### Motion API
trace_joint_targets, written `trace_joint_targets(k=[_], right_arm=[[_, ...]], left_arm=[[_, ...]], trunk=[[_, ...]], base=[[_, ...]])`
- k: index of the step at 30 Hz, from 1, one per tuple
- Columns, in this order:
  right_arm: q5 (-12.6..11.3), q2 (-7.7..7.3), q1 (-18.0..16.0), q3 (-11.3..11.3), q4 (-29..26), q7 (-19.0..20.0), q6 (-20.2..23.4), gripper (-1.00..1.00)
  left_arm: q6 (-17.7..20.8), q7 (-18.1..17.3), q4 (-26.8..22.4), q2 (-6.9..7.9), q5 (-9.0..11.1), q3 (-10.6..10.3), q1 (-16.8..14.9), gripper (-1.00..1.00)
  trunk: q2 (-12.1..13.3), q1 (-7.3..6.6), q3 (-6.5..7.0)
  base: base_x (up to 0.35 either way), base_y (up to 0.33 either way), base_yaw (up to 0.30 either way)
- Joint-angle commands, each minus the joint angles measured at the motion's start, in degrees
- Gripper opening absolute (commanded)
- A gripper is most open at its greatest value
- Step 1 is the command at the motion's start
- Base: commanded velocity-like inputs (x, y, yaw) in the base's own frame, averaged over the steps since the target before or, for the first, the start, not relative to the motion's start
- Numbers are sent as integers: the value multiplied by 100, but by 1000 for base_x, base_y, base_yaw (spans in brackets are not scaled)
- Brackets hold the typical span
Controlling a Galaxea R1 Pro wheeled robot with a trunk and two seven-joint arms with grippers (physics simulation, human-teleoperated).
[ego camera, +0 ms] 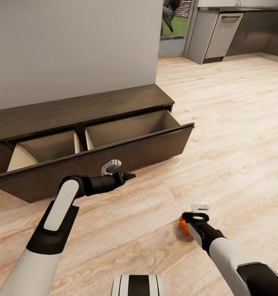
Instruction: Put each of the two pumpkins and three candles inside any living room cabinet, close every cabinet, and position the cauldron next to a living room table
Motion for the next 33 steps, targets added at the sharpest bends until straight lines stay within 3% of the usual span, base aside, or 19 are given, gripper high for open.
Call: trace_joint_targets(k=[1, 20, 25, 33], right_arm=[[-52, 5, -1, 49, -13, -59, 31, 100], [164, 50, 6, 108, -1, -110, 28, 100], [185, 203, 6, 92, -11, -156, 25, 100], [186, 218, 6, 73, -14, -220, 19, 100]], left_arm=[[1, 60, -5, 4, 56, -6, -4, 100], [1, 60, -5, 37, 59, -5, -4, 100], [1, 60, -5, 39, 64, -4, -4, 100], [1, 58, -7, 39, 65, 4, -3, 100]], trunk=[[-2, -1, -4], [-2, -1, -4], [-2, -1, -4], [-2, -1, -4]], base=[[0, 0, 0], [0, 0, 0], [0, 0, 152], [0, 0, 67]])
